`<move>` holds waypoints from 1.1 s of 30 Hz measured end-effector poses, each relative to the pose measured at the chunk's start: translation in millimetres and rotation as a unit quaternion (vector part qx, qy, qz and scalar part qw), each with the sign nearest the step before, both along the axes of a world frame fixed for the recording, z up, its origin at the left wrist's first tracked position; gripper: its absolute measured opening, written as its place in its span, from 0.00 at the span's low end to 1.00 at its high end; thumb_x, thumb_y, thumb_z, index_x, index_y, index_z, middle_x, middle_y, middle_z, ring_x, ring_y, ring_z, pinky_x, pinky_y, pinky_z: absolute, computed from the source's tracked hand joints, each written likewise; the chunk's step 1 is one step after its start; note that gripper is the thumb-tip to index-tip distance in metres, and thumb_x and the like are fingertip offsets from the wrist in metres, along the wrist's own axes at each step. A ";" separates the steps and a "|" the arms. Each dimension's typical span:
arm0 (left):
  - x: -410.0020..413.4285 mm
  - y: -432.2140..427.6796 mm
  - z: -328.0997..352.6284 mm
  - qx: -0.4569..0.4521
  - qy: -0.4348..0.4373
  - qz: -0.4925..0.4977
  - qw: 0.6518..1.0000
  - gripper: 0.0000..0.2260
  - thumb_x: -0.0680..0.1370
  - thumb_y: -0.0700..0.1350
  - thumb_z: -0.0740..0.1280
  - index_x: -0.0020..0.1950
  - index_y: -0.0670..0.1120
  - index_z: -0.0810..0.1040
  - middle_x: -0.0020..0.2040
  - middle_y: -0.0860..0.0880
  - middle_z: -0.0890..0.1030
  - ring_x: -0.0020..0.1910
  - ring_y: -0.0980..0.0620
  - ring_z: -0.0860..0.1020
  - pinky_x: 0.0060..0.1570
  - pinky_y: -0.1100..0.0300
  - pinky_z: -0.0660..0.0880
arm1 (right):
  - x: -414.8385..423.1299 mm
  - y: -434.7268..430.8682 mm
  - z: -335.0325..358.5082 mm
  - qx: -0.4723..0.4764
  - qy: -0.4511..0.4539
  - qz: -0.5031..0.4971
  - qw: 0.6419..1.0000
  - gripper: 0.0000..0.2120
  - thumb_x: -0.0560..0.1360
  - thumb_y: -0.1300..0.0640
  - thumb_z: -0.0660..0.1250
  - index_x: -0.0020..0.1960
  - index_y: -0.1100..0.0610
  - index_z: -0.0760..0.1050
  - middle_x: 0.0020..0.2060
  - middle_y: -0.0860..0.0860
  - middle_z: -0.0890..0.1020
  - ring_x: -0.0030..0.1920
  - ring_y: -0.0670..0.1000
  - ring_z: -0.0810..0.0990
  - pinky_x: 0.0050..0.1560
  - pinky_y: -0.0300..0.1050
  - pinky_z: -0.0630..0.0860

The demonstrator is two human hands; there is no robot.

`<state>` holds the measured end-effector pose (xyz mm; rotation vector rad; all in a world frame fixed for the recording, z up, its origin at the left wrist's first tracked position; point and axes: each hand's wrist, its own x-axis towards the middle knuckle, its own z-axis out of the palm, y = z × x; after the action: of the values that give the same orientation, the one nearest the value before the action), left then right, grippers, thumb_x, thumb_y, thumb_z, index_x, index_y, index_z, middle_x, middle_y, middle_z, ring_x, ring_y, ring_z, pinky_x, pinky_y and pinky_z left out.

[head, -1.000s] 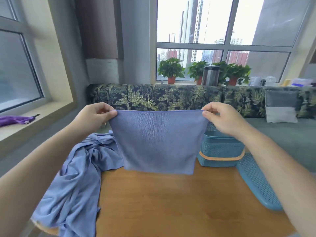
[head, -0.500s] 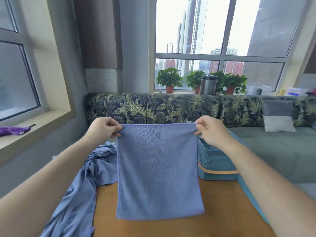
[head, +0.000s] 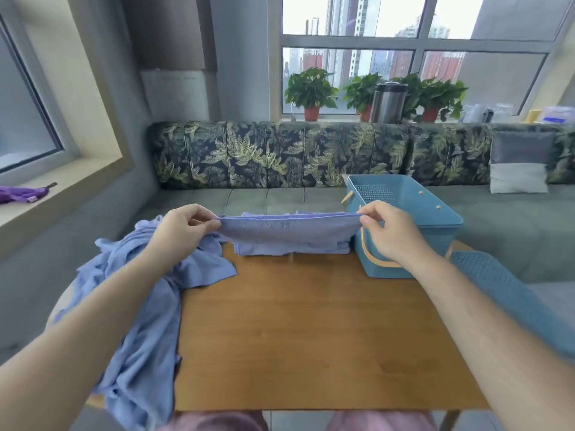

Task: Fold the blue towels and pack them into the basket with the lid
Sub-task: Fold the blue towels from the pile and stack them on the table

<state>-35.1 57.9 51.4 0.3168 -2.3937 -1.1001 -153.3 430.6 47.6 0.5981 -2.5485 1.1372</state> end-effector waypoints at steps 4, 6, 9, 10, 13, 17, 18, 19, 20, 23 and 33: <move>32.0 5.4 -76.9 -0.004 -0.068 -0.030 0.997 0.04 0.77 0.45 0.73 0.43 0.52 0.81 0.41 0.55 0.84 0.42 0.58 0.81 0.47 0.61 0.76 | 33.7 12.7 -72.0 0.020 -0.059 0.016 0.998 0.07 0.80 0.60 0.67 0.50 0.48 0.78 0.48 0.46 0.82 0.52 0.48 0.79 0.55 0.43 0.72; 47.8 12.1 -109.0 0.000 -0.109 -0.038 0.993 0.05 0.78 0.45 0.72 0.43 0.52 0.79 0.41 0.53 0.84 0.44 0.50 0.81 0.49 0.52 0.76 | 50.9 17.8 -102.1 0.028 -0.108 0.032 0.993 0.06 0.80 0.60 0.67 0.50 0.49 0.79 0.49 0.45 0.83 0.52 0.47 0.80 0.57 0.44 0.73; 62.6 22.3 -136.3 0.015 -0.139 -0.041 0.989 0.06 0.78 0.44 0.71 0.42 0.52 0.78 0.39 0.52 0.83 0.42 0.48 0.81 0.49 0.47 0.76 | 69.3 23.9 -125.4 0.031 -0.168 0.051 0.984 0.05 0.81 0.61 0.65 0.50 0.53 0.79 0.43 0.43 0.82 0.43 0.36 0.78 0.48 0.36 0.72; 66.1 24.0 -139.2 0.021 -0.148 -0.040 0.988 0.06 0.78 0.45 0.71 0.42 0.51 0.78 0.39 0.51 0.83 0.42 0.46 0.81 0.48 0.46 0.77 | 71.6 27.0 -129.7 0.034 -0.182 0.051 0.981 0.05 0.81 0.61 0.65 0.50 0.53 0.78 0.39 0.43 0.82 0.38 0.36 0.77 0.43 0.37 0.71; 71.7 24.8 -138.8 0.050 -0.155 -0.050 0.985 0.05 0.78 0.45 0.71 0.44 0.47 0.79 0.37 0.49 0.84 0.38 0.45 0.82 0.43 0.47 0.78 | 72.1 38.0 -131.4 0.037 -0.219 0.052 0.974 0.05 0.81 0.60 0.66 0.48 0.52 0.79 0.35 0.45 0.83 0.36 0.43 0.77 0.45 0.46 0.72; 72.4 30.3 -131.1 0.104 -0.135 -0.059 0.983 0.06 0.79 0.44 0.71 0.46 0.41 0.79 0.36 0.49 0.82 0.31 0.57 0.78 0.31 0.62 0.75 | 66.4 45.3 -125.0 0.015 -0.238 0.068 0.969 0.08 0.80 0.62 0.65 0.46 0.53 0.79 0.32 0.46 0.83 0.33 0.46 0.77 0.44 0.51 0.74; 69.9 30.8 -129.8 0.111 -0.132 -0.061 0.983 0.07 0.79 0.44 0.71 0.46 0.41 0.80 0.36 0.49 0.82 0.32 0.57 0.78 0.31 0.63 0.75 | 63.5 44.5 -123.6 0.018 -0.231 0.065 0.971 0.07 0.80 0.61 0.66 0.47 0.52 0.80 0.33 0.46 0.84 0.34 0.46 0.78 0.45 0.52 0.75; 67.0 30.4 -129.6 0.117 -0.130 -0.061 0.983 0.07 0.79 0.45 0.70 0.46 0.42 0.80 0.37 0.49 0.83 0.33 0.56 0.78 0.32 0.61 0.76 | 61.2 42.4 -122.0 0.019 -0.225 0.062 0.972 0.07 0.81 0.60 0.65 0.47 0.51 0.80 0.34 0.46 0.84 0.35 0.46 0.79 0.46 0.53 0.76; 62.7 30.1 -128.8 0.122 -0.128 -0.059 0.982 0.07 0.79 0.46 0.70 0.46 0.43 0.80 0.38 0.48 0.83 0.35 0.55 0.79 0.34 0.59 0.77 | 57.4 39.9 -121.1 0.019 -0.222 0.056 0.973 0.07 0.81 0.59 0.65 0.47 0.51 0.79 0.34 0.46 0.85 0.35 0.46 0.79 0.47 0.53 0.77; 39.9 26.4 -128.2 0.128 -0.125 -0.036 0.983 0.06 0.79 0.47 0.70 0.47 0.45 0.80 0.40 0.48 0.82 0.38 0.53 0.79 0.38 0.56 0.78 | 40.9 28.7 -117.2 0.021 -0.212 0.033 0.977 0.06 0.81 0.58 0.64 0.48 0.50 0.79 0.37 0.46 0.85 0.40 0.48 0.81 0.48 0.49 0.75; -53.5 17.6 -155.3 0.047 -0.155 0.047 0.986 0.07 0.81 0.49 0.66 0.49 0.46 0.78 0.46 0.50 0.80 0.47 0.49 0.78 0.45 0.55 0.73 | -32.1 -23.6 -150.8 0.068 -0.172 -0.057 0.981 0.05 0.82 0.57 0.62 0.50 0.52 0.76 0.45 0.49 0.82 0.50 0.52 0.80 0.48 0.47 0.74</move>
<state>-88.6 75.4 -103.9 0.6722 -2.5653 -1.1957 -185.5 407.0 -103.2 0.2996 -2.9277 1.1153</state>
